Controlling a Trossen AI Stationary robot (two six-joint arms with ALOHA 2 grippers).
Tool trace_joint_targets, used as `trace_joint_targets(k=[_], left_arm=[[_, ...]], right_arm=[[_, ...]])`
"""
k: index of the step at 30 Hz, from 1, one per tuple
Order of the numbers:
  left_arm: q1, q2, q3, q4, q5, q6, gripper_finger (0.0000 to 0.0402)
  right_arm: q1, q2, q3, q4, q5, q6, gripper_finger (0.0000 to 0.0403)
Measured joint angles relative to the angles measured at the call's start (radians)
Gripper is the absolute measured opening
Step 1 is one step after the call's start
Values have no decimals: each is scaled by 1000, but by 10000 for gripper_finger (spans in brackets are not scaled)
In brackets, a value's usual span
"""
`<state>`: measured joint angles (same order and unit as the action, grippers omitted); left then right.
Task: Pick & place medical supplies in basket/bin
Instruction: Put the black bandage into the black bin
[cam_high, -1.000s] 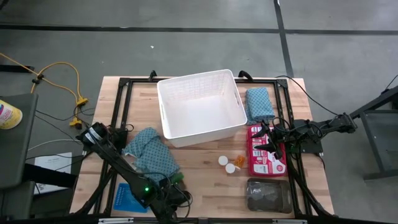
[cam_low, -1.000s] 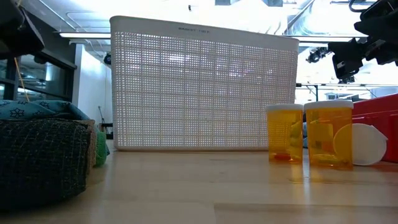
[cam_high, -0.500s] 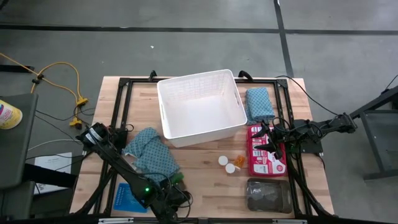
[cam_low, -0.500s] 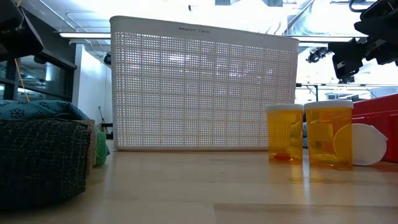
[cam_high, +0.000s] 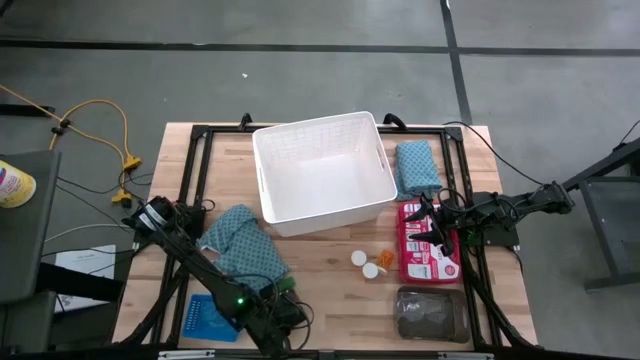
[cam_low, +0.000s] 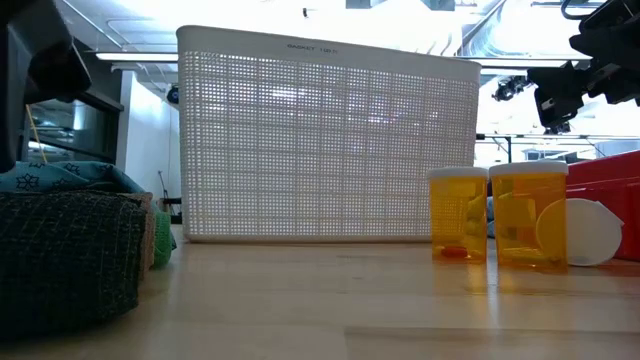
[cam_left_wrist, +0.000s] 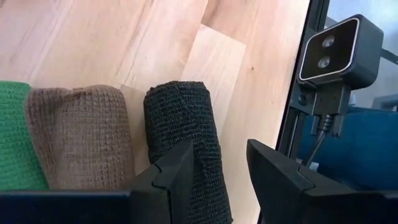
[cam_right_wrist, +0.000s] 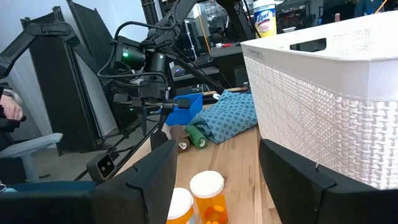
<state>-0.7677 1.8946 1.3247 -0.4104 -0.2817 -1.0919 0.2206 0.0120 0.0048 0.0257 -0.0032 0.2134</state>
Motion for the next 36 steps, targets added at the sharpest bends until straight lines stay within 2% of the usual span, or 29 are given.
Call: trace_joint_targets(k=[14,27,36], left_arm=[[0,0,0,0,48,29,148],[2,0,0,24,78,46,244],[14,-5,0,94,89,89,258]], right_arm=[[0,0,0,0,0,0,216],[0,0,0,0,0,0,216],[0,0,0,0,0,0,216]])
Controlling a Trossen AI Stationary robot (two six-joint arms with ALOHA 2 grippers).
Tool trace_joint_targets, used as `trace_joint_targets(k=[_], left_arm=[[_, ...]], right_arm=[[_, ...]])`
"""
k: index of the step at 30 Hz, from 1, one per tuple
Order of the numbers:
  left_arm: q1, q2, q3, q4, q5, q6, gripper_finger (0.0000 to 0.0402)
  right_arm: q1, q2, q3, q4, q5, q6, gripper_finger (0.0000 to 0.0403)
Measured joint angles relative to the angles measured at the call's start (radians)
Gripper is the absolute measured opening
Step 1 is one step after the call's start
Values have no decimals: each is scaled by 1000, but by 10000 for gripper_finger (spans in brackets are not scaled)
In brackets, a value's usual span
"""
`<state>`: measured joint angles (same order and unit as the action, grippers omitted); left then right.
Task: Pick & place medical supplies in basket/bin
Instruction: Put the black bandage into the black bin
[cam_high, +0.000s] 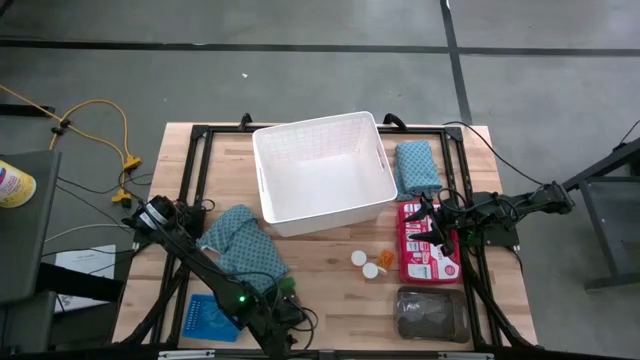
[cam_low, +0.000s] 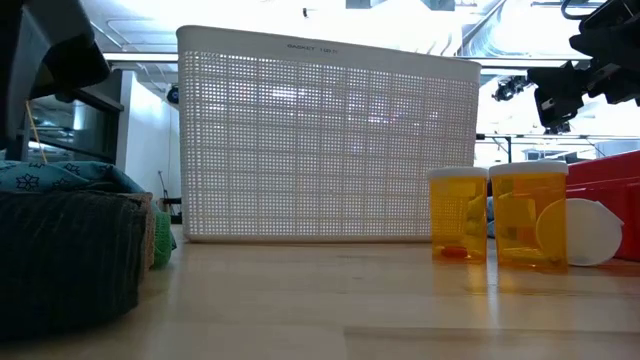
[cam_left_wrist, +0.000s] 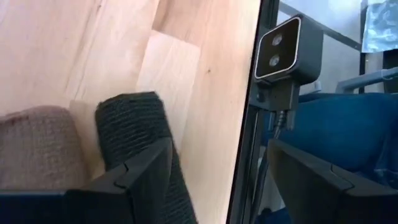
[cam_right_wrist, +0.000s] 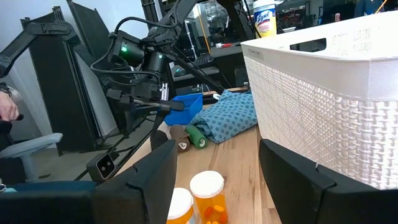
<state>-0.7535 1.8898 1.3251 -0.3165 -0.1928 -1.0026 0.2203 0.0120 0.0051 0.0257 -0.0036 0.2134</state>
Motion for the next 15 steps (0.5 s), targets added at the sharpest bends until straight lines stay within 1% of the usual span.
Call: trace_joint_targets(k=[7,15], left_arm=[[19,-3,1,-45,5,-47,258],[32,-40,1,-182,22,-114,258]], right_arm=[[0,0,0,0,0,0,216],[0,0,0,0,0,0,216]])
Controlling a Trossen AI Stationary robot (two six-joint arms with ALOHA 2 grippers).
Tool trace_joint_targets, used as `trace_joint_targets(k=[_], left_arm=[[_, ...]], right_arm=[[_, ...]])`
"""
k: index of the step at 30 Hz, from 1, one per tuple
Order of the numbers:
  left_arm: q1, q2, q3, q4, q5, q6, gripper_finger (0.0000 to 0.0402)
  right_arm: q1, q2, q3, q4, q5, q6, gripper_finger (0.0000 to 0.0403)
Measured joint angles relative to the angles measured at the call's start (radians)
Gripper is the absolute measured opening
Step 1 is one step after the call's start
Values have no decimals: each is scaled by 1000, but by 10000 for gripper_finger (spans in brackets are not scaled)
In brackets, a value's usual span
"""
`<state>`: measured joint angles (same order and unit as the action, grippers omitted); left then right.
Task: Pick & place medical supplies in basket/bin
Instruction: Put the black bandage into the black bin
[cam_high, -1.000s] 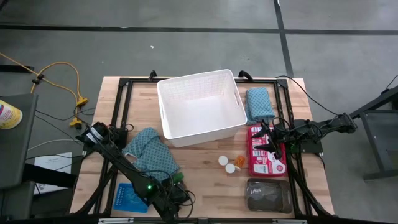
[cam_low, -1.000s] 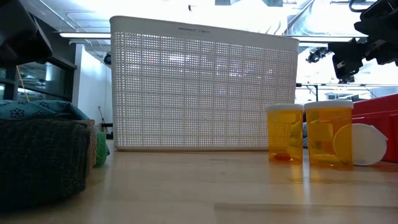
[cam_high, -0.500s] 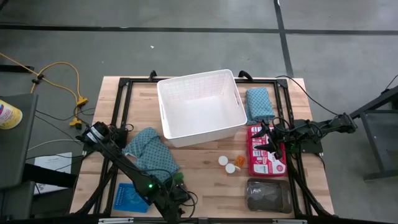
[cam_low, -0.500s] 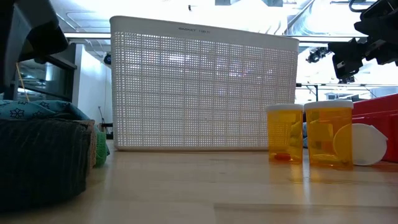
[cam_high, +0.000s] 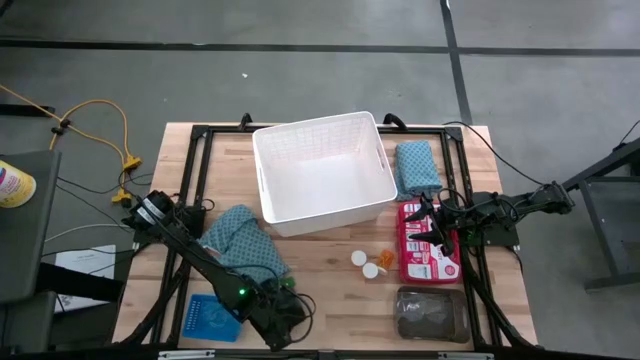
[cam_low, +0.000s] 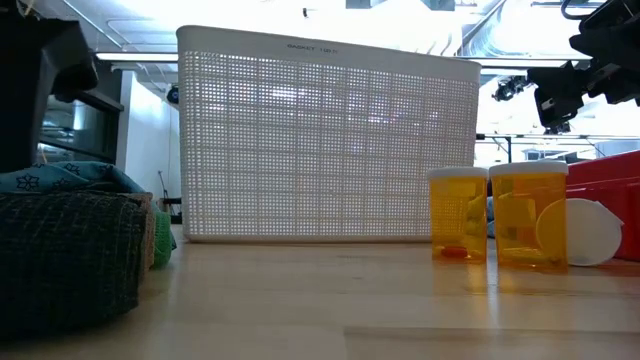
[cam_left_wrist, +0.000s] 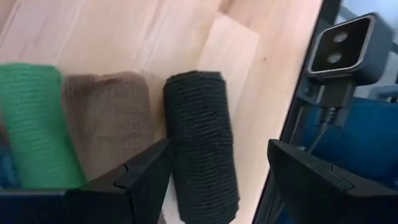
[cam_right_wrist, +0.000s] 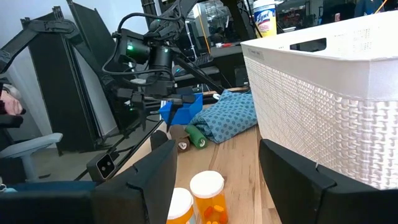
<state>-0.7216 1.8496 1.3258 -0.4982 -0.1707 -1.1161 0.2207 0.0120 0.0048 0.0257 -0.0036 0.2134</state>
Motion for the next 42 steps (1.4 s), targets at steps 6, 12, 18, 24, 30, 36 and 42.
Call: trace_joint_targets(k=[6,12,18,24,30,36,42], left_arm=[[0,-1,0,-3,16,-29,258],[0,8,0,-2,16,-41,258],[0,32,0,-4,17,-66,257],[0,51,1,-1,17,-75,257],[0,76,2,24,38,-82,257],[0,78,2,28,37,-82,257],[-1,103,5,22,41,-83,257]], right_arm=[[0,0,0,0,0,0,216],[0,0,0,0,0,0,216],[0,0,0,0,0,0,216],[0,0,0,0,0,0,216],[0,0,0,0,0,0,216],[0,0,0,0,0,0,216],[0,0,0,0,0,0,216]])
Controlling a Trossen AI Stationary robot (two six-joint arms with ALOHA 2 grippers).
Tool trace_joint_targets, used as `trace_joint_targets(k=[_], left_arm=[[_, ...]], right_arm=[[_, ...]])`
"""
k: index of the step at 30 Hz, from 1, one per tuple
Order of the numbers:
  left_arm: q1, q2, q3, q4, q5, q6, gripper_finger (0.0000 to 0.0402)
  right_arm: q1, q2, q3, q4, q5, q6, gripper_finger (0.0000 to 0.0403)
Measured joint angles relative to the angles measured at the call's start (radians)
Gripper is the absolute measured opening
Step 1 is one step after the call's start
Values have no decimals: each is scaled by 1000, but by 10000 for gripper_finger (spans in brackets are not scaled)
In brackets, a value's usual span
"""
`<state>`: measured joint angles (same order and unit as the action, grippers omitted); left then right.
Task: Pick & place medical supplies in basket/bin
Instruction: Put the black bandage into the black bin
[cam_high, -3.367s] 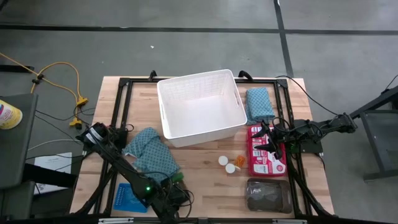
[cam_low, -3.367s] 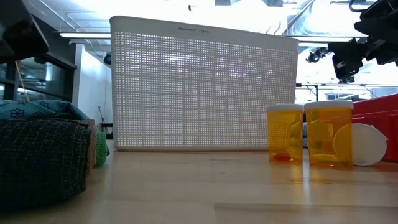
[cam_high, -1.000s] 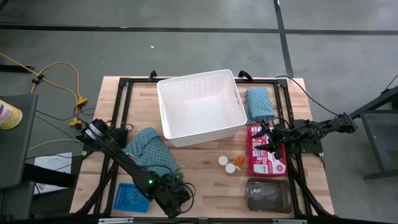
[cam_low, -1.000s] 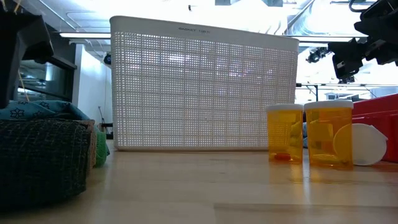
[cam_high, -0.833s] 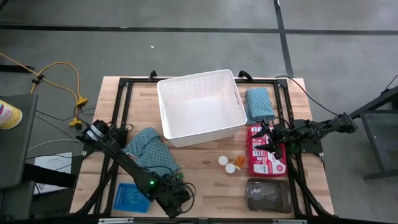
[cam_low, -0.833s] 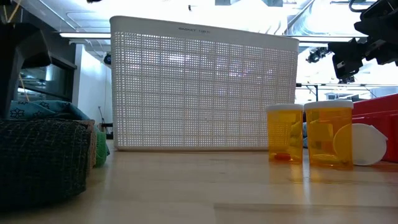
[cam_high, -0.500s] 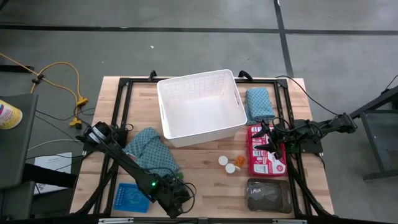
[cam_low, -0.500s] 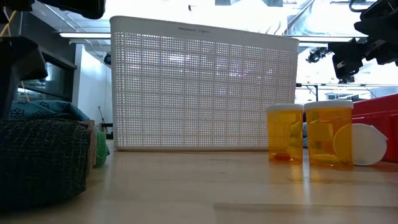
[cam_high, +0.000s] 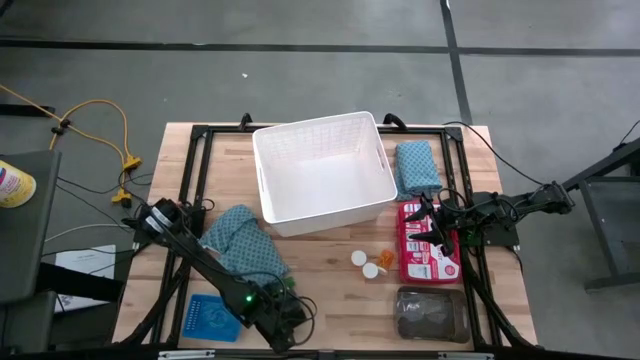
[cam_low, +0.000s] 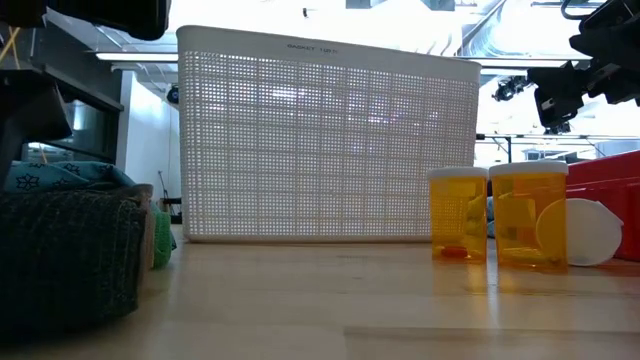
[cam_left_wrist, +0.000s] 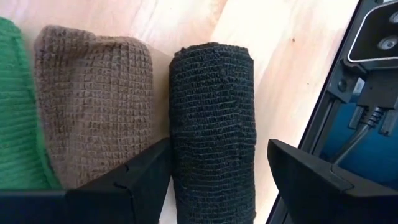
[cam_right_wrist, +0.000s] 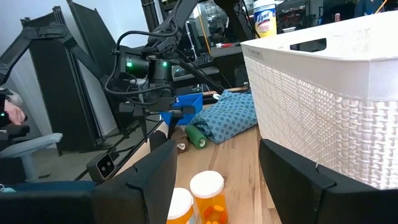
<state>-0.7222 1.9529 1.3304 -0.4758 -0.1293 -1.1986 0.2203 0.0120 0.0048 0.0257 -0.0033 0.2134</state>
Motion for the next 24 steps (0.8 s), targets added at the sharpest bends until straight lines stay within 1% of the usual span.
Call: trace_joint_targets(k=[7,10,13,20,24], left_arm=[[0,7,-1,3,14,-2,257],[0,7,-2,3,20,-3,251],[0,8,-2,-1,20,-2,228],[0,9,-4,-3,24,-3,145],[1,9,-4,-5,24,-3,129]], right_arm=[[0,0,0,0,0,0,216],[0,0,0,0,0,0,216],[0,0,0,0,0,0,216],[0,0,0,0,0,0,216],[0,0,0,0,0,0,216]])
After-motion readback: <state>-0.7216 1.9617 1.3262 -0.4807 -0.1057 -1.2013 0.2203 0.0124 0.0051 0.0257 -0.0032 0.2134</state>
